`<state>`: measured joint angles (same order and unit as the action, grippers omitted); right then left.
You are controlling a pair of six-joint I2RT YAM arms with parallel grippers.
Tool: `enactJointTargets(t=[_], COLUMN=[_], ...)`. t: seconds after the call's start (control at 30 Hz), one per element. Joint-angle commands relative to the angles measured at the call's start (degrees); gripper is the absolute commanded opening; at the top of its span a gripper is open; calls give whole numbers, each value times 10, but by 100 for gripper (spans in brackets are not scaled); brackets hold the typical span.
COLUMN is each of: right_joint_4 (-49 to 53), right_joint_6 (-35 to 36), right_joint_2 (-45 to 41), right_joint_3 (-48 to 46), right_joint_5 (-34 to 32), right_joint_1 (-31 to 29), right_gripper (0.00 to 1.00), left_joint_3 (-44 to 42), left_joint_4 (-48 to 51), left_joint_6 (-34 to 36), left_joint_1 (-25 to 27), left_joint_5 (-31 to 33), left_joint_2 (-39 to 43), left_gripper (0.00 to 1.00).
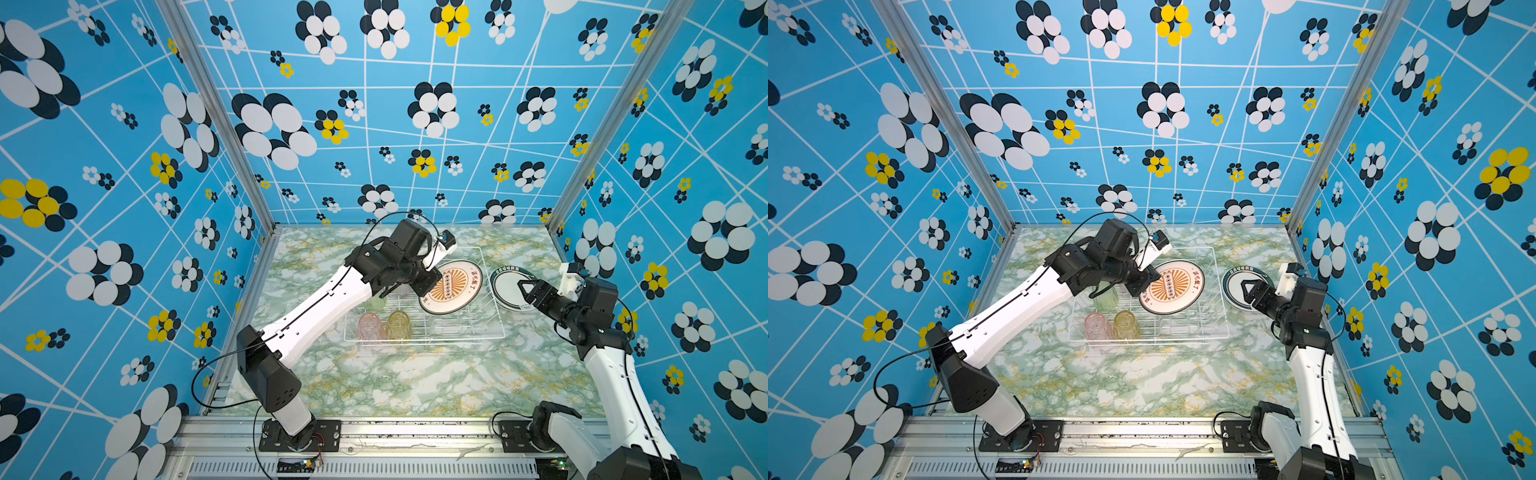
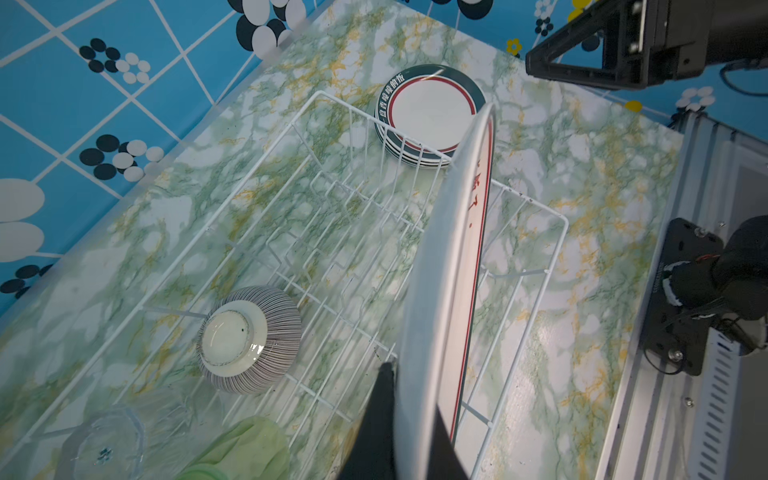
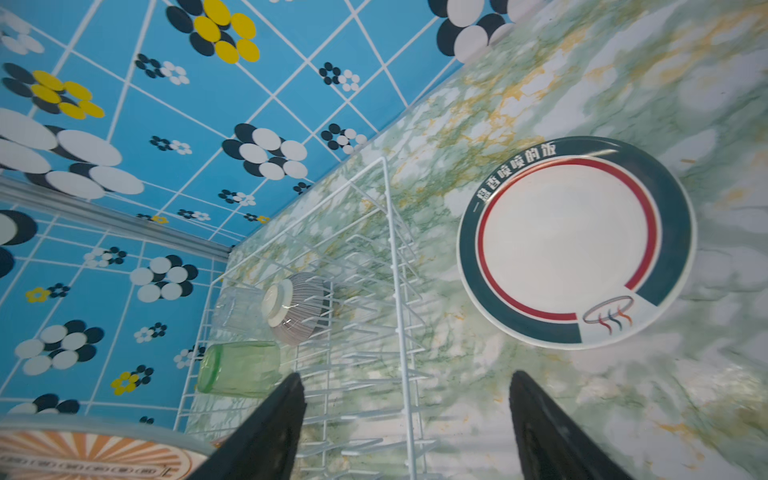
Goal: Unload the mixed dishes from the dish rack
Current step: 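Lift the white plate with left gripper while right gripper grasps its edge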
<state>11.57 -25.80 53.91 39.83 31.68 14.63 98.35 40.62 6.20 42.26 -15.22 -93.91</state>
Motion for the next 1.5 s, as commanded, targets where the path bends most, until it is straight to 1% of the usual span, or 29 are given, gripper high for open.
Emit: enactJointTargets(t=[0.0, 0.07, 0.17, 0.27, 0.37, 0.43, 0.53, 0.6, 0.73, 0.87, 0.97, 1.13, 1.33, 1.43, 1.47], right_joint_4=[-102, -166, -253, -315, -354, -352, -334, -339, -348, -362, -381, -413, -423, -419, -417], right_joint_6=[-39, -76, -127, -167, -193, -192, -179, -179, -181, -187, -196, -219, -231, -232, -233], right_joint_2=[-8, -11, -16, -17, -17, -17, -14, -9, 1, 11, 21, 37, 30, 26, 25], right_joint_3=[-21, -38, -57, -66, -67, -63, -55, -54, -51, -50, -50, -50, -50, -46, -44], right_joint_5=[127, 177, 231, 266, 291, 297, 288, 285, 272, 260, 253, 243, 233, 228, 227], right_joint_1=[-5, -5, -8, -19, -41, -58, -79, -89, -108, -116, -118, -123, -126, -127, -126], right_gripper=[76, 74, 70, 66, 63, 63, 63, 62, 59, 55, 47, 31, 17, 2, 0], left_joint_3=[-30, -49, -74, -91, -98, -101, -104, -106, -109, -105, -101, -92, -77, -76, -76], left_joint_4=[-83, -117, -167, -213, -243, -261, -296, -319, -358, -376, -388, -401, -406, -407, -407], left_joint_6=[-90, -125, -169, -210, -235, -249, -273, -290, -320, -332, -344, -353, -361, -361, -362], left_joint_1=[-35, -58, -83, -99, -107, -108, -109, -109, -108, -100, -94, -87, -77, -74, -73], left_joint_5=[-137, -181, -230, -270, -286, -295, -317, -329, -351, -363, -371, -379, -390, -391, -390], left_joint_2=[21, 25, 27, 21, 10, 3, -10, -19, -38, -53, -64, -81, -100, -101, -100], left_gripper=[0, 0, 0, 0, 0, 0, 0, 0, 0, 0, 0, 0, 0, 0, 0])
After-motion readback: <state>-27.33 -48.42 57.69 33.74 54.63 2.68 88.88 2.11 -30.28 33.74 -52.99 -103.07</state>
